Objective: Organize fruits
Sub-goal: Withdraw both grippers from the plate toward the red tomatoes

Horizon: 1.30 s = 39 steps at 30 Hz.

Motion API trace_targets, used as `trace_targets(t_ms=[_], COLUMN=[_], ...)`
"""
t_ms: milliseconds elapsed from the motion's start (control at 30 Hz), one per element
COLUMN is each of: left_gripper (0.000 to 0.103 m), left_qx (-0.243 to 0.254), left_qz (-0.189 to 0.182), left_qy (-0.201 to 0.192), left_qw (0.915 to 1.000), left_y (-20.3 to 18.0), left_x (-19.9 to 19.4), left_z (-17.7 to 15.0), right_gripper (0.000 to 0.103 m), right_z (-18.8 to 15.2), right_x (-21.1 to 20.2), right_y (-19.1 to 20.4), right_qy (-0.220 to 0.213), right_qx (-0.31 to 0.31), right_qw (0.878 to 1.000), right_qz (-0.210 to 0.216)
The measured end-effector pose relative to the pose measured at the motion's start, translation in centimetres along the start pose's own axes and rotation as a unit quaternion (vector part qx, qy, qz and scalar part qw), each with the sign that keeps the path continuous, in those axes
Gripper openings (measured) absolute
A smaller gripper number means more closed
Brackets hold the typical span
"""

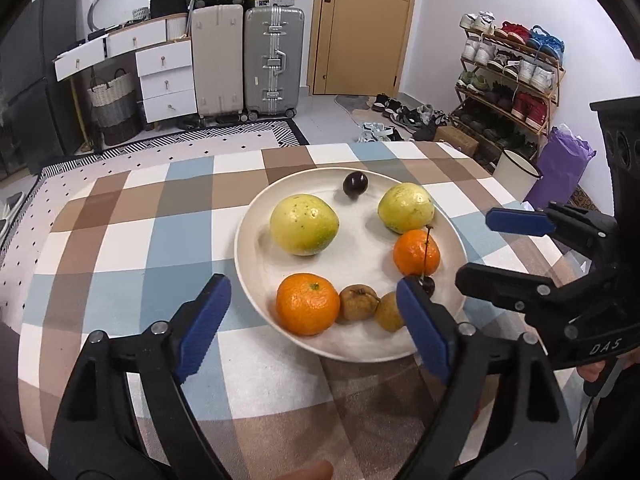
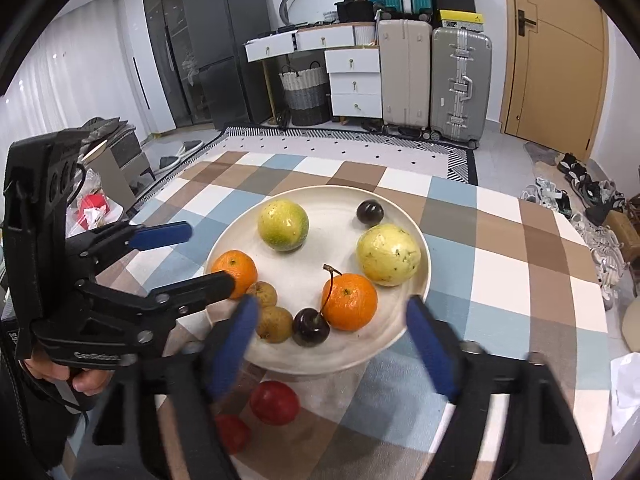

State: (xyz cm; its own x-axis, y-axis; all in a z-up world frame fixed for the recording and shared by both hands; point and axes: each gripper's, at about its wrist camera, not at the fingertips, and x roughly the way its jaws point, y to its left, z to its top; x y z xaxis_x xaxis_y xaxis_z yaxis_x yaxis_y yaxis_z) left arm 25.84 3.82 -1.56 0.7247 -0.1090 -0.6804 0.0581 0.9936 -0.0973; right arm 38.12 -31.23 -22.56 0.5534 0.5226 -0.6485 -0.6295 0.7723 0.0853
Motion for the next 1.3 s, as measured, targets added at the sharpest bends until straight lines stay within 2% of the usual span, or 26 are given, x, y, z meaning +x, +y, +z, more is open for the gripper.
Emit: trace_targets(t_ms=[33,100,133,167,533,833,1300], left_gripper=[0.085,0.092,0.1,0.102,0.102,0.102,0.102], left_qx=[0.0,0.0,-0.001,-0.002,0.012,0.021,0.001], left_qz=[0.001,0.004,0.006,0.008,0.012,0.007,0.016], left_qy=[-0.001,-0.003,-0.005,-0.01,-0.024,-0.031,-0.008], left_qw=[1.0,1.0,1.0,0.9999,0.9996,0.9993,0.9998], left_y=[0.0,-0.1,-0.1,-0.1,-1.6,-2.7,-1.9], left_x=[-0.3,-0.9,-1.2,-1.7,-5.2,-7.3,-5.7], left_z=[-0.1,-0.2,-0.3,-0.5,-3.3,-5.4,-6.8], right_gripper=[0.085,0.094,0.096,0.101,0.102,0.102,0.102], right_z=[-0.1,-0.5,-0.8,-1.1,-4.5,-5.8,-6.6], right_x=[-0.3,-0.8,-1.2,-1.5,-2.9,-3.5,0.4], right_y=[0.0,-0.2,-0.3,-0.4,-0.2,0.5,1.3], right_qy=[-0.004,-0.007,-0.01,-0.015,-0.004,-0.007,0.046], right_qx=[0.005,0.014,0.019,0.023,0.028,0.02,0.04], right_qw=[1.0,1.0,1.0,1.0,1.0,1.0,0.998], right_qz=[-0.001,0.002,0.003,0.004,-0.013,-0.004,0.003])
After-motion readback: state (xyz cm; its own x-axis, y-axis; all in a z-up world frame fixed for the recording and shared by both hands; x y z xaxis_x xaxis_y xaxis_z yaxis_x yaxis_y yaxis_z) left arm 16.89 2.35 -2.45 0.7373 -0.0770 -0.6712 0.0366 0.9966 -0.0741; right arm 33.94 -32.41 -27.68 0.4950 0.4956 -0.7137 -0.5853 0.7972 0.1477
